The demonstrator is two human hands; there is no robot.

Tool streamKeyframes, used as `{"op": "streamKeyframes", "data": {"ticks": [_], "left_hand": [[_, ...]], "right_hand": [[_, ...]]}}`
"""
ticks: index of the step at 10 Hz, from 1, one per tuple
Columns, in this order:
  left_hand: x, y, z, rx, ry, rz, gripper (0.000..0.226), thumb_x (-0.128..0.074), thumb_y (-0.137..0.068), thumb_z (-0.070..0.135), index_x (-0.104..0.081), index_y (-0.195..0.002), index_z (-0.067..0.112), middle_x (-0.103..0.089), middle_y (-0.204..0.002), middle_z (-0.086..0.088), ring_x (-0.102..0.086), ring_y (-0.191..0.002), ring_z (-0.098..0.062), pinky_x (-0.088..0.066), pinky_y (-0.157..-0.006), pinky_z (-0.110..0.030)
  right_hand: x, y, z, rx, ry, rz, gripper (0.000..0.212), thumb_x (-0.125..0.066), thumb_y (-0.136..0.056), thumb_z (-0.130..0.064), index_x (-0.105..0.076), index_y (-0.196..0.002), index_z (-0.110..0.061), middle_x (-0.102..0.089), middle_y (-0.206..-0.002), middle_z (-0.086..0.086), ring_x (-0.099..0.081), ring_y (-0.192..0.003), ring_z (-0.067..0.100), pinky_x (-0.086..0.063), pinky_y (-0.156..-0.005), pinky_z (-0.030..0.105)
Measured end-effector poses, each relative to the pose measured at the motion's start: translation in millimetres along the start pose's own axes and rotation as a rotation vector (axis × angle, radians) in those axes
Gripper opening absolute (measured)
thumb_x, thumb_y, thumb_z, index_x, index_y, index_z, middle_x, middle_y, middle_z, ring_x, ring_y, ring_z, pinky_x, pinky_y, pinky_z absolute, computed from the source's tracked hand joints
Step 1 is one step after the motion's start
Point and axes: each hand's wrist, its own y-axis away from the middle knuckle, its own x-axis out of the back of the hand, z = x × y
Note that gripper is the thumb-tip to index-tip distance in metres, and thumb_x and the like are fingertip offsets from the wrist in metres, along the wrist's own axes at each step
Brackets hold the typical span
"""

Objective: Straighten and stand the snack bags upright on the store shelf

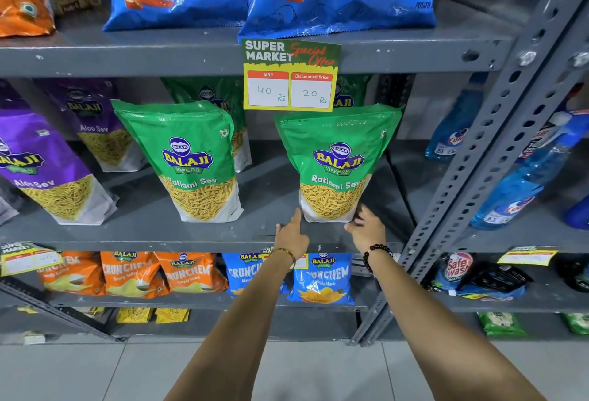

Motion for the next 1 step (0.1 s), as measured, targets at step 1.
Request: {"op": "streamKeyframes", "data": {"ticks": [1], "left_hand": [[-1.4, 8.7, -9.6, -0.091, -0.257, 0.064, 0.064, -0.041, -0.092, 0.006, -0.010, -0.148, 0.010, -0.032, -0.152, -0.015, -0.033, -0.138, -0.030, -0.014, -0.122, -0.041]], "right_hand": [[-7.4, 8.3, 4.4, -0.023, 0.102, 0.101, 0.059, -0.060, -0.085, -0.012, -0.037, -0.140, -0.008, -0.056, -0.132, 0.017, -0.053, -0.121, 0.031, -0.043, -0.100, 0.040]]}}
